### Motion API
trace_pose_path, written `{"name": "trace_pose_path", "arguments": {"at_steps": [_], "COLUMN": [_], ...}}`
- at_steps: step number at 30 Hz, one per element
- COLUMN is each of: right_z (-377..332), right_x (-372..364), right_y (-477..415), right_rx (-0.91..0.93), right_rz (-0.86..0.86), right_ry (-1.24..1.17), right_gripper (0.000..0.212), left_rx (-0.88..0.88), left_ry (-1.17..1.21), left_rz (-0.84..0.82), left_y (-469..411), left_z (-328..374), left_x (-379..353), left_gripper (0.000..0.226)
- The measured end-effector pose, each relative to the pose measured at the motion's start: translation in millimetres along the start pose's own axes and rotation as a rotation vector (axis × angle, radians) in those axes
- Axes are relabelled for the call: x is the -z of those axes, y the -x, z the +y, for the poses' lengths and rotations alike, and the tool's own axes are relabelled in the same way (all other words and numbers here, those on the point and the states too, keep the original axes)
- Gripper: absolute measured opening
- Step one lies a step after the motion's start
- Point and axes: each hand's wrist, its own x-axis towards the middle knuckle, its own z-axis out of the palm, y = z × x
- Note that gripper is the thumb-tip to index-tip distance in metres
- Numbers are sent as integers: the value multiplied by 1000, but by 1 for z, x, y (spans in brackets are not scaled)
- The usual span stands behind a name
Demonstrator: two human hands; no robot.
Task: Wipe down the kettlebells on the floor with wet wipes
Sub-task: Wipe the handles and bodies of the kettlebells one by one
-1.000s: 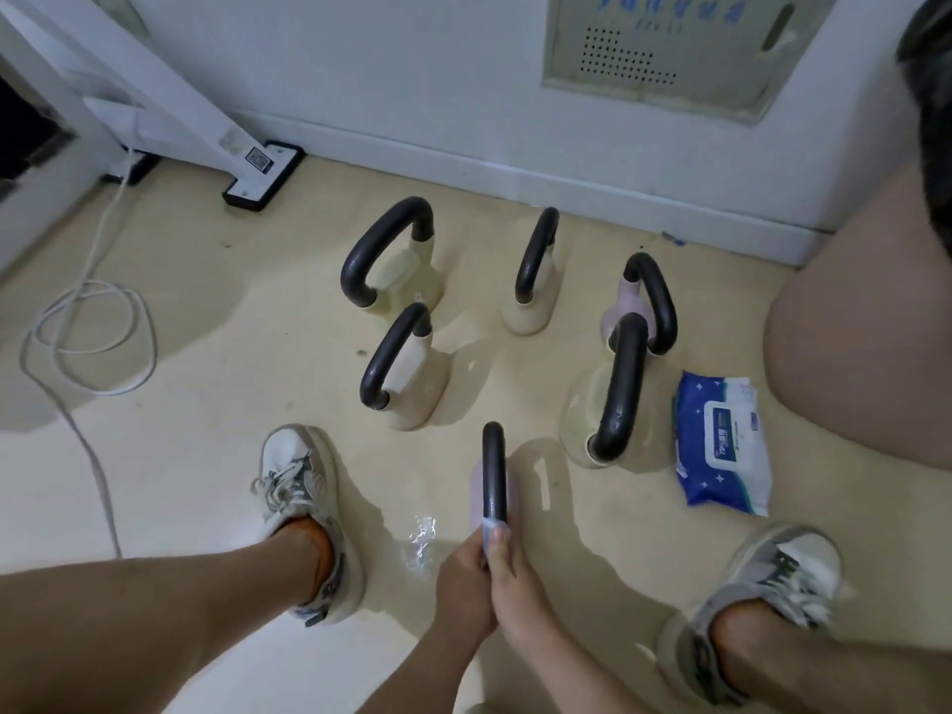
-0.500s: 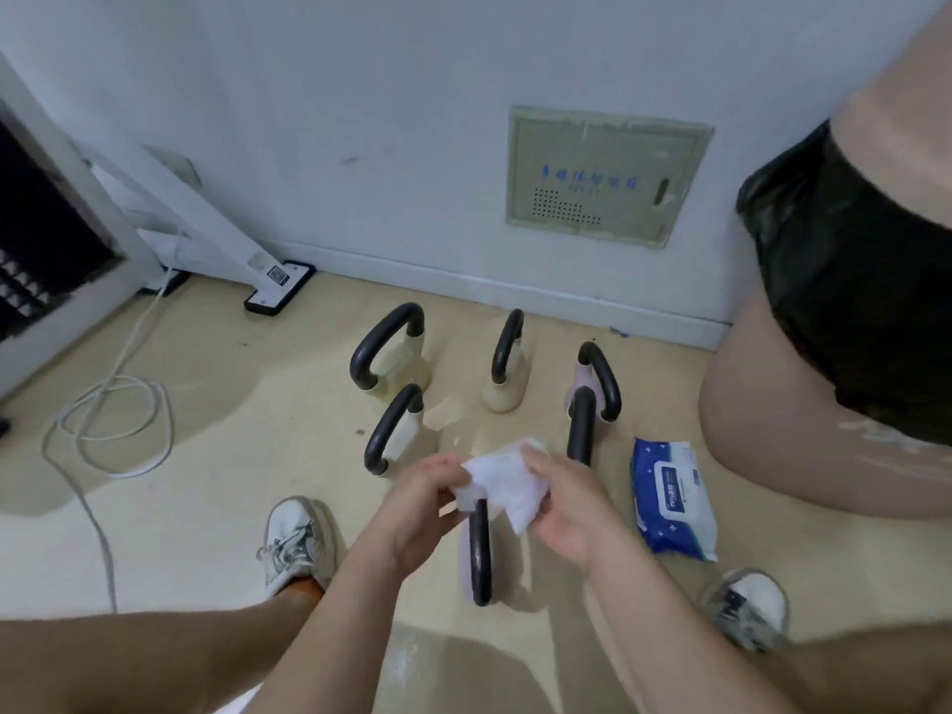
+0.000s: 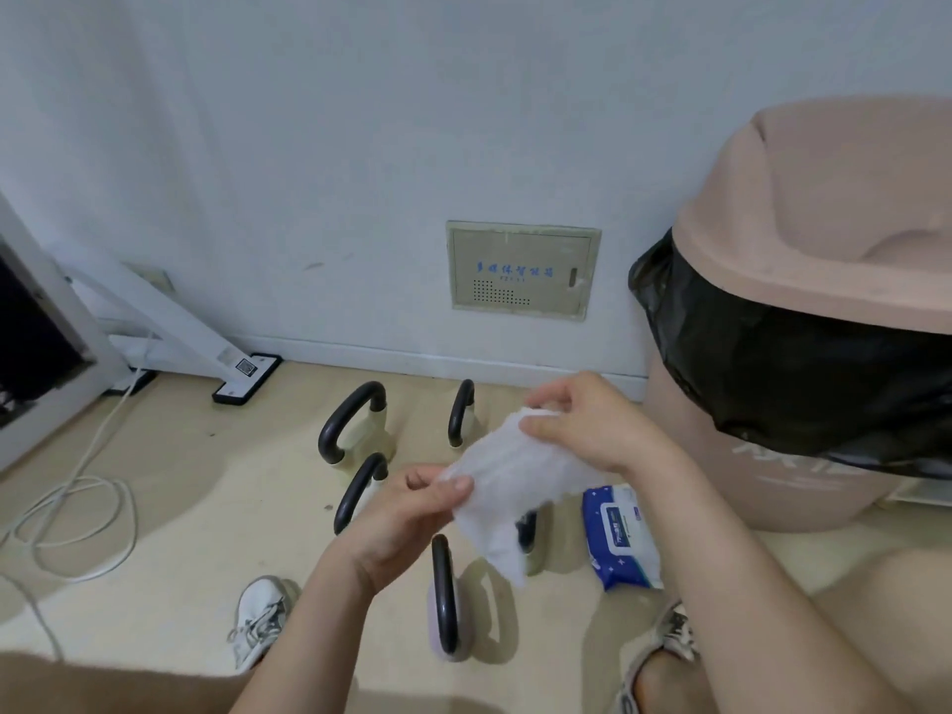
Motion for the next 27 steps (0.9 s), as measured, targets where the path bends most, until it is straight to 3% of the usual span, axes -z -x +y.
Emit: {"name": "trace_pose_path", "arguments": {"at_steps": [1, 3, 6, 8, 13, 16, 20, 23, 27], "right_z": [6, 19, 42, 60, 93, 117, 169, 200, 218], "right_x": [3, 6, 2, -9, -29, -51, -92, -107, -106], "right_y": [0, -1, 1, 0, -13, -25, -35, -40, -61], "right_rx": [-27, -73, -143, -214, -291, -340, -500, -676, -631], "right_rz": [28, 42, 2, 29, 216, 176, 134, 209, 464], "right_ry": [186, 198, -307, -488, -206, -39, -141, -543, -523], "right_gripper": [19, 20, 17, 16, 25, 37, 43, 28, 20], "left_rx": [-20, -20, -2, -22, 48, 112, 280, 391, 386], "left_ry": [-28, -172, -420, -412, -128, 250, 440, 301, -159], "left_rz": [50, 154, 328, 351, 306, 375, 380, 460, 572], "left_y": [2, 3, -1, -2, -16, -32, -50, -74, -106], "left_z": [5, 12, 13, 9, -9, -40, -85, -109, -136], "left_x": [-1, -1, -3, -4, 0, 3, 9, 14, 25], "left_gripper": [30, 28, 54, 50, 24, 23, 25, 24, 13]}}
